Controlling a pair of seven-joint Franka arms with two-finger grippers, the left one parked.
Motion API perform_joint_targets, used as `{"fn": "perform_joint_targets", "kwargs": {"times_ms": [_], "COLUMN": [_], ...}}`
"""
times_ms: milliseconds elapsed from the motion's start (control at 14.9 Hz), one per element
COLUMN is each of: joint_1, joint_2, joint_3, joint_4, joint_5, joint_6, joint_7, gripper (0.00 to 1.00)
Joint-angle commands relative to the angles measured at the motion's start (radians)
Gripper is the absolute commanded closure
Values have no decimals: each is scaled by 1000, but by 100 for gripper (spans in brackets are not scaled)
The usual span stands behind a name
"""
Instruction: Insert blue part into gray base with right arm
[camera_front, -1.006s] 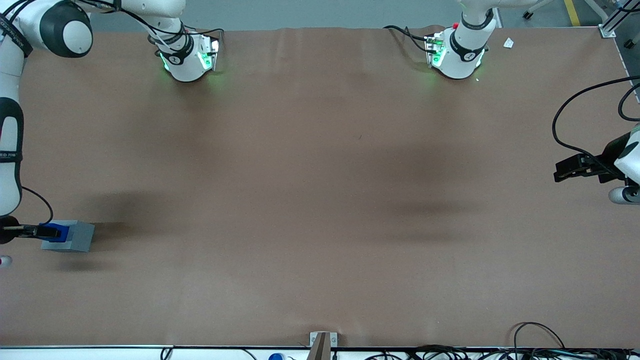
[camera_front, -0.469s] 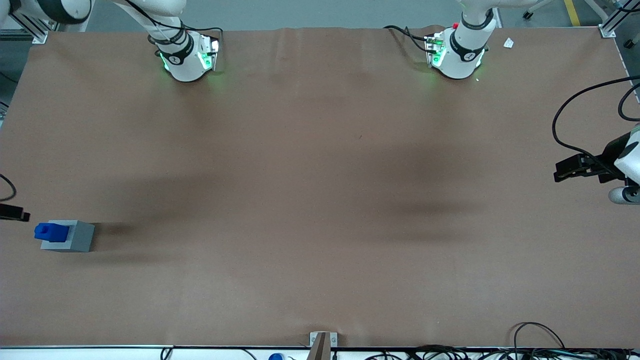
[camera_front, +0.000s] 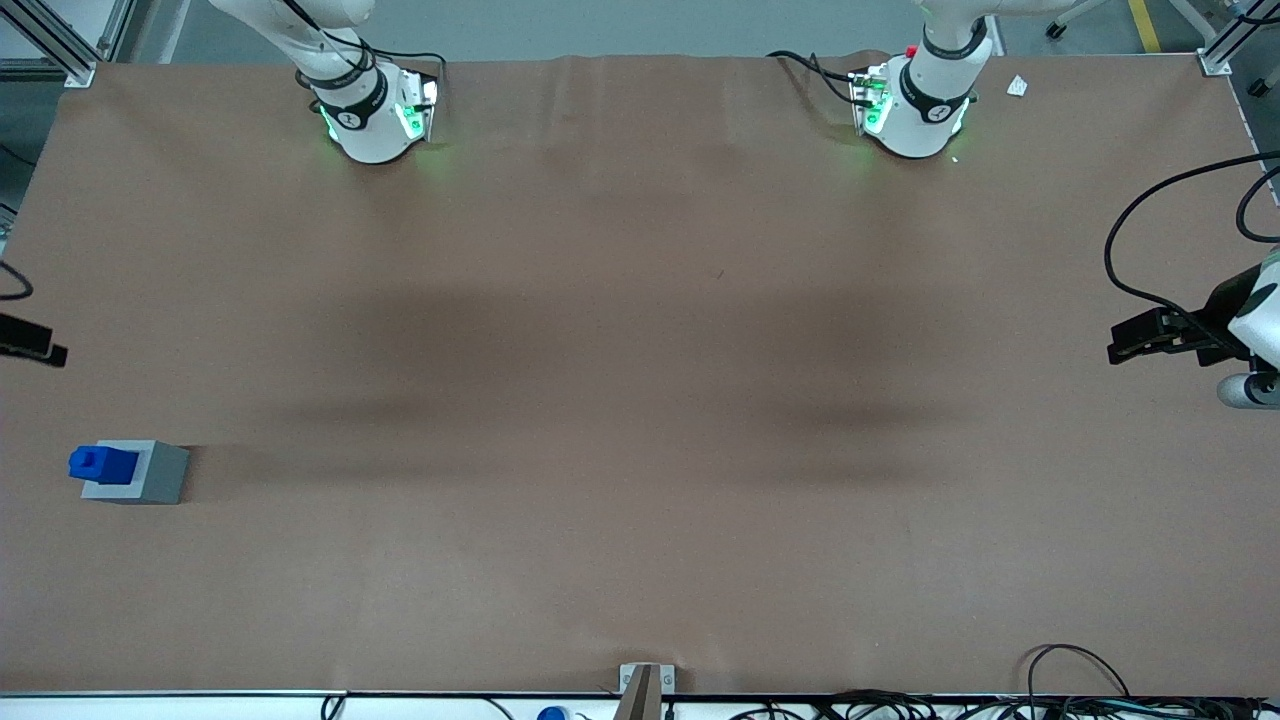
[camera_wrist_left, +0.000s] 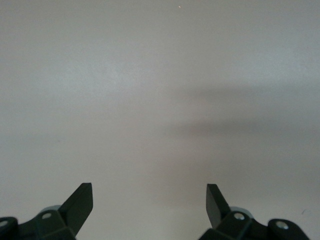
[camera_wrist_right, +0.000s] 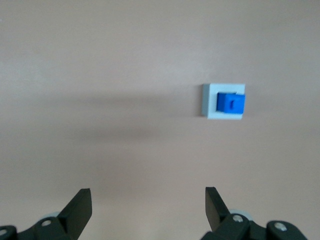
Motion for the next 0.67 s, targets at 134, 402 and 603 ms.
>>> {"fn": "perform_joint_targets", "kwargs": {"times_ms": [134,402,603], "joint_1": [79,81,72], "joint_2": [-278,-401,-395], "joint_3": [-5,-5,-10], "joint_4": [-408,-594,-562], "joint_5": [-11,-9,-6], "joint_6": [150,247,253], "joint_7": [105,106,105], "gripper": [0,0,0]}}
